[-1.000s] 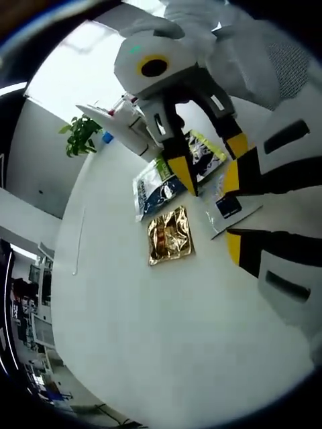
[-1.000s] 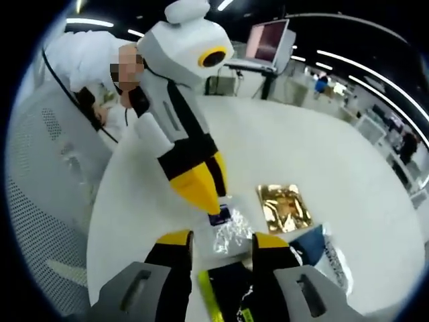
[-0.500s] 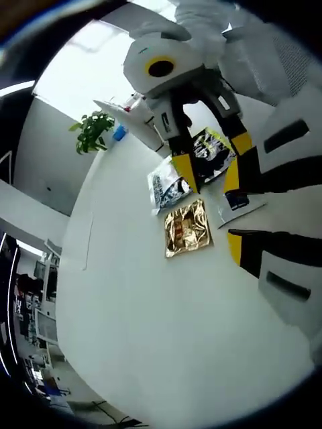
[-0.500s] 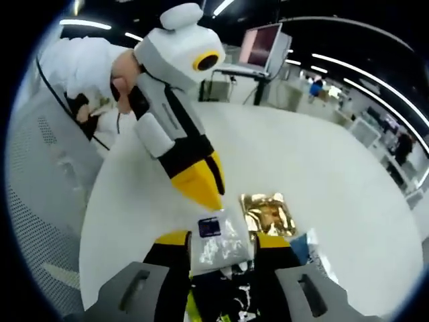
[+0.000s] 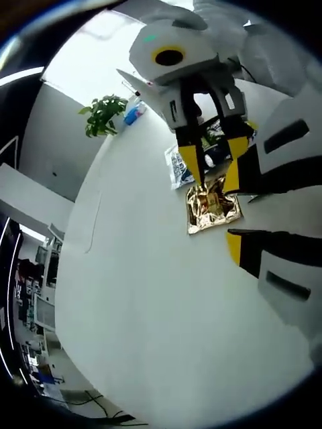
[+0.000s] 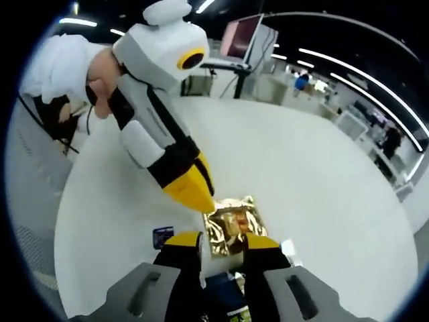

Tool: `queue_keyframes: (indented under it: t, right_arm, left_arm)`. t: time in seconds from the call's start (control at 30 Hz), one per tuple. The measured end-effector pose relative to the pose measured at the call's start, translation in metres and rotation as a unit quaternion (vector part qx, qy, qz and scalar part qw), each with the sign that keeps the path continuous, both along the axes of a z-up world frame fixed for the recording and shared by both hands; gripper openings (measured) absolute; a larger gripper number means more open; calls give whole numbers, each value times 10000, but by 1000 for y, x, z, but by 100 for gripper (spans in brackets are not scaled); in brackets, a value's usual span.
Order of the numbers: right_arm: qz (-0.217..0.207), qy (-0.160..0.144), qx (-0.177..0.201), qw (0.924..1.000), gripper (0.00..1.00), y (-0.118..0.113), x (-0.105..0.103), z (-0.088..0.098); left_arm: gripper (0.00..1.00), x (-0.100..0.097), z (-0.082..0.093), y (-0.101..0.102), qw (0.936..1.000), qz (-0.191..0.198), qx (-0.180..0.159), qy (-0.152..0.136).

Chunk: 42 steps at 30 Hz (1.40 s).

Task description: Arrange the skincare products in the storage area until every visible bottle or jar stands upright without overlapping.

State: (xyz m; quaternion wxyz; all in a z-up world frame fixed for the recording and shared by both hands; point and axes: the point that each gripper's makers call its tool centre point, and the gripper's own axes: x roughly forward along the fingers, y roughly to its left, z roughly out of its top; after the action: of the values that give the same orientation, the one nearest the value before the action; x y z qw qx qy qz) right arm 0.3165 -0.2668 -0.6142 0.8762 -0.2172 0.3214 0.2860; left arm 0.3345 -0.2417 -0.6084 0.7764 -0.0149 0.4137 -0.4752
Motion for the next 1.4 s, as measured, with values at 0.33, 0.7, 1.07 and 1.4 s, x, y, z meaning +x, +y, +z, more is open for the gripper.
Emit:
queue_keyframes:
  t: [0.33, 0.7, 1.07, 1.4]
  right_arm:
    - [-151, 10, -48, 9999, 13, -12, 5, 0]
    - [-99, -57, 8, 9999, 13, -9, -1, 10]
    - [744, 35, -28, 9972, 27, 15, -46, 20]
    - [1390, 248, -437, 9890, 30, 27, -70, 7]
  left_arm:
    - [13, -2, 1, -6, 10000, -32, -58, 24]
    - [14, -2, 5, -11, 10000, -31, -92, 17]
    - [14, -18, 12, 6, 9997, -225, -56, -36]
    - [14, -39, 6, 10, 9990, -448, 7, 9]
